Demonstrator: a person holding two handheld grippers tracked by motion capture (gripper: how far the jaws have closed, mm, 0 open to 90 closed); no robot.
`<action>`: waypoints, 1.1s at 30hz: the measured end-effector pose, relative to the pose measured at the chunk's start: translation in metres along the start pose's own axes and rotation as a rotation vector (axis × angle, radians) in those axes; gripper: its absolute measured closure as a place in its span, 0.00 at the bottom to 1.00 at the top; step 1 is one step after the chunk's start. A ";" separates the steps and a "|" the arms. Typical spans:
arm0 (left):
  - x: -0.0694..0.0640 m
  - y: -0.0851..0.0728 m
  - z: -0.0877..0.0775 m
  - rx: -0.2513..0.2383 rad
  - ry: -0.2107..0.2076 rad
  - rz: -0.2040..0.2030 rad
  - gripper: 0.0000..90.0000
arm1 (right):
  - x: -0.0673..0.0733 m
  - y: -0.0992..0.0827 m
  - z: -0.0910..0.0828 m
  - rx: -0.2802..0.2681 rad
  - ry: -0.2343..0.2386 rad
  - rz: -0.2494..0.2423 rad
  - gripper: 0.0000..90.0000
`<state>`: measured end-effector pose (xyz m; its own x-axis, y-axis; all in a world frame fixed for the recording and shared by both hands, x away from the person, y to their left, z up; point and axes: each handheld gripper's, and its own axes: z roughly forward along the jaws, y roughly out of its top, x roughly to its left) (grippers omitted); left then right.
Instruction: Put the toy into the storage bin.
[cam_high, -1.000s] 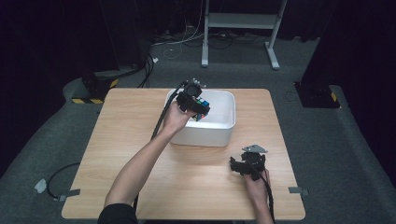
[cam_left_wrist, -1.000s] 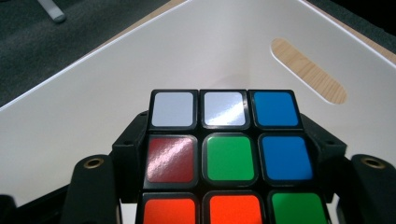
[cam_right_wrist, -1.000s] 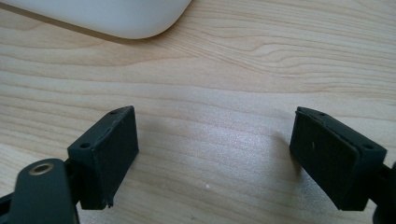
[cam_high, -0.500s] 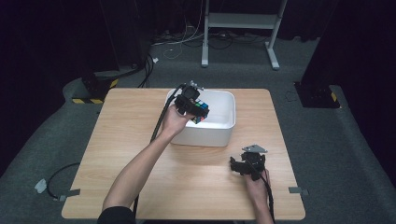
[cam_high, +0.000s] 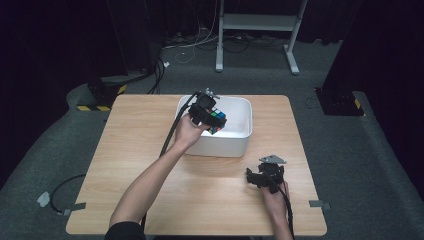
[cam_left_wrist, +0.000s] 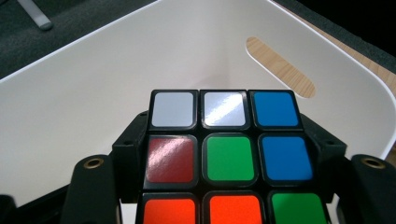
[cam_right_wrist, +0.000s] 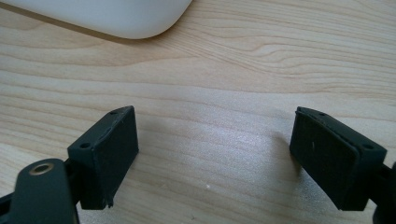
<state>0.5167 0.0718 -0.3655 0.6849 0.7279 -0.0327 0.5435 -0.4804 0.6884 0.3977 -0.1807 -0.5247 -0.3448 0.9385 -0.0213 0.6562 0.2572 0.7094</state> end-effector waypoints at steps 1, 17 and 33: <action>0.000 0.000 0.000 0.000 0.000 0.000 0.37 | 0.000 0.000 0.000 0.000 0.000 -0.001 0.17; -0.003 -0.018 -0.001 -0.029 0.029 0.000 0.37 | 0.000 0.000 0.000 0.000 0.000 0.000 0.17; -0.010 -0.021 -0.005 -0.038 0.062 0.037 0.37 | 0.000 0.000 0.000 0.001 0.002 0.001 0.17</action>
<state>0.4961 0.0769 -0.3757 0.6717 0.7399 0.0374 0.4990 -0.4893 0.7153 0.3976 -0.1805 -0.5247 -0.3453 0.9383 -0.0196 0.6570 0.2565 0.7089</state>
